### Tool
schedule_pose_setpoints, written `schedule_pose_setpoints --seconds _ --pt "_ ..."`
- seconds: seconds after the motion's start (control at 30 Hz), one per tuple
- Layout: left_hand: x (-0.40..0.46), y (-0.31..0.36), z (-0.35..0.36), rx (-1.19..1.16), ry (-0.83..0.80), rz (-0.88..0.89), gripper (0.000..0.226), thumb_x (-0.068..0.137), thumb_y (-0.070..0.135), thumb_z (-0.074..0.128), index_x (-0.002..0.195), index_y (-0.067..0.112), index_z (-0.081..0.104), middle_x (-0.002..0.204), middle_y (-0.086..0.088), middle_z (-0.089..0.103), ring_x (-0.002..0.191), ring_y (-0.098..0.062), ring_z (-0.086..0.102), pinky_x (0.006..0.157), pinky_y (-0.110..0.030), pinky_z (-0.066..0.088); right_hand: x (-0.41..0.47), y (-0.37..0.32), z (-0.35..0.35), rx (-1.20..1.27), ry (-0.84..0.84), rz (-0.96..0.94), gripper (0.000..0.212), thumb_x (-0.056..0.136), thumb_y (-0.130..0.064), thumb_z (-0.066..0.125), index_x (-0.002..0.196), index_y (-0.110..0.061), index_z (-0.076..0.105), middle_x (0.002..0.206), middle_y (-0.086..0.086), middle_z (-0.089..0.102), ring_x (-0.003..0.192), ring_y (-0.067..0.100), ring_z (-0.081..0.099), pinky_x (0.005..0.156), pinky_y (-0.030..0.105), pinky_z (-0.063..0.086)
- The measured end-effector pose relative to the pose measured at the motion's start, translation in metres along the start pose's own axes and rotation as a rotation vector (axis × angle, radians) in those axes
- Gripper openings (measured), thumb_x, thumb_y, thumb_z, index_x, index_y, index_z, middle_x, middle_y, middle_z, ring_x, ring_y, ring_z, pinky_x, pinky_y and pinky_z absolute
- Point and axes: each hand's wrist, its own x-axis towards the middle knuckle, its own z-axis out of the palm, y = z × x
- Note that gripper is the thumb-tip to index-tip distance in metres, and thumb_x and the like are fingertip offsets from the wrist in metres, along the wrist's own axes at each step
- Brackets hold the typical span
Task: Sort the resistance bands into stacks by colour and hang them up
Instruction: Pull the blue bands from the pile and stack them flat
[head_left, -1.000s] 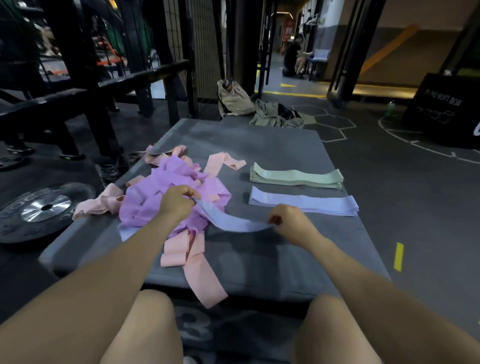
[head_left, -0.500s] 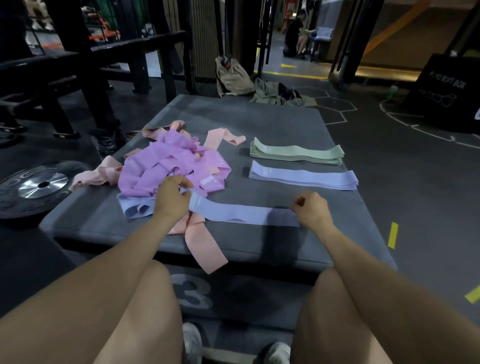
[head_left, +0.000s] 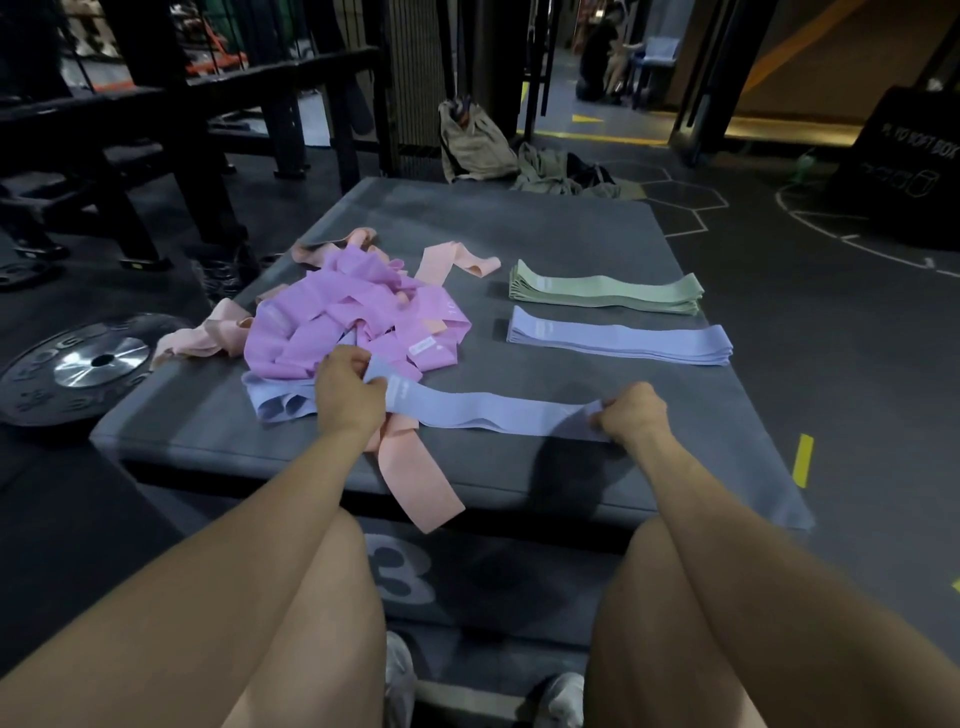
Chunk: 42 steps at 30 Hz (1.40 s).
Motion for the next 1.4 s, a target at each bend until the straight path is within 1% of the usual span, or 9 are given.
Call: schedule_pose_setpoints --seconds 0.17,0.33,0.43,0.53,0.67,0.8,0.87,1.17,1.4 --pt "-0.007 0.006 0.003 0.103 0.041 -0.022 0.024 0.094 0.012 0.050 0.110 -0.004 0.058 0.114 -0.020 0.063 0.108 -0.034 0.055 0.083 -0.033 0.039 -0.007 0.000 -0.002 0.036 -0.039 -0.109 0.022 0.089 -0.016 0.054 0.096 0.002 0.063 0.087 0.013 0.058 0.089 0.031 0.058 0.070 0.028 0.040" --pt "-0.008 0.015 0.005 0.149 0.078 0.061 0.024 0.095 0.013 0.048 0.106 -0.004 0.061 0.109 -0.022 0.063 0.104 -0.036 0.055 0.073 -0.031 0.034 -0.009 0.004 -0.011 0.143 0.026 -0.182 0.011 0.089 -0.011 0.054 0.087 -0.004 0.061 0.085 0.011 0.055 0.079 0.023 0.049 0.068 0.026 0.037" --pt "0.001 0.033 0.011 0.130 0.076 0.122 0.024 0.093 0.014 0.051 0.105 -0.002 0.065 0.109 -0.022 0.064 0.106 -0.035 0.054 0.081 -0.034 0.037 0.000 0.006 -0.027 0.261 0.103 -0.170 0.012 0.088 -0.011 0.057 0.084 -0.003 0.065 0.081 0.011 0.057 0.077 0.023 0.051 0.068 0.033 0.045" --pt "0.014 0.062 0.029 0.037 0.067 0.084 0.024 0.091 0.014 0.055 0.103 -0.003 0.067 0.108 -0.021 0.066 0.103 -0.035 0.057 0.084 -0.033 0.042 0.017 0.008 -0.048 0.275 0.176 -0.180 0.012 0.087 -0.012 0.060 0.090 -0.002 0.066 0.090 0.017 0.064 0.082 0.025 0.054 0.077 0.034 0.047" --pt "0.034 0.095 0.064 -0.001 0.030 0.007 0.027 0.089 0.016 0.057 0.111 0.004 0.067 0.115 -0.016 0.066 0.108 -0.031 0.058 0.086 -0.029 0.042 0.050 0.013 -0.085 0.297 0.288 -0.154 0.018 0.086 -0.011 0.062 0.099 0.000 0.066 0.104 0.021 0.067 0.096 0.033 0.061 0.075 0.029 0.043" --pt "0.050 0.114 0.107 -0.033 -0.054 -0.033 0.026 0.087 0.017 0.060 0.108 0.004 0.068 0.112 -0.016 0.067 0.105 -0.032 0.061 0.091 -0.033 0.047 0.093 0.018 -0.110 0.293 0.342 -0.130 0.009 0.083 -0.012 0.066 0.091 -0.007 0.066 0.098 0.016 0.068 0.081 0.024 0.055 0.069 0.025 0.037" --pt "0.058 0.119 0.128 -0.032 -0.078 -0.037 0.025 0.086 0.017 0.062 0.105 0.004 0.069 0.110 -0.017 0.068 0.105 -0.033 0.061 0.092 -0.036 0.048 0.111 0.019 -0.115 0.266 0.364 -0.127 0.007 0.083 -0.012 0.065 0.088 -0.008 0.066 0.097 0.017 0.068 0.084 0.028 0.058 0.069 0.025 0.037" --pt "0.073 0.115 0.183 0.006 -0.151 -0.066 0.022 0.084 0.011 0.064 0.104 0.002 0.069 0.107 -0.016 0.068 0.102 -0.030 0.062 0.081 -0.025 0.042 0.159 0.037 -0.106 0.113 0.381 -0.097 0.012 0.084 -0.012 0.059 0.094 -0.009 0.066 0.101 0.017 0.066 0.094 0.035 0.059 0.071 0.028 0.040" --pt "0.079 0.100 0.192 0.104 -0.181 -0.026 0.022 0.082 0.014 0.066 0.102 0.005 0.069 0.107 -0.015 0.069 0.102 -0.030 0.063 0.089 -0.035 0.049 0.166 0.044 -0.104 0.077 0.379 -0.122 0.013 0.086 -0.014 0.056 0.094 -0.008 0.066 0.099 0.018 0.066 0.094 0.035 0.059 0.070 0.028 0.040"
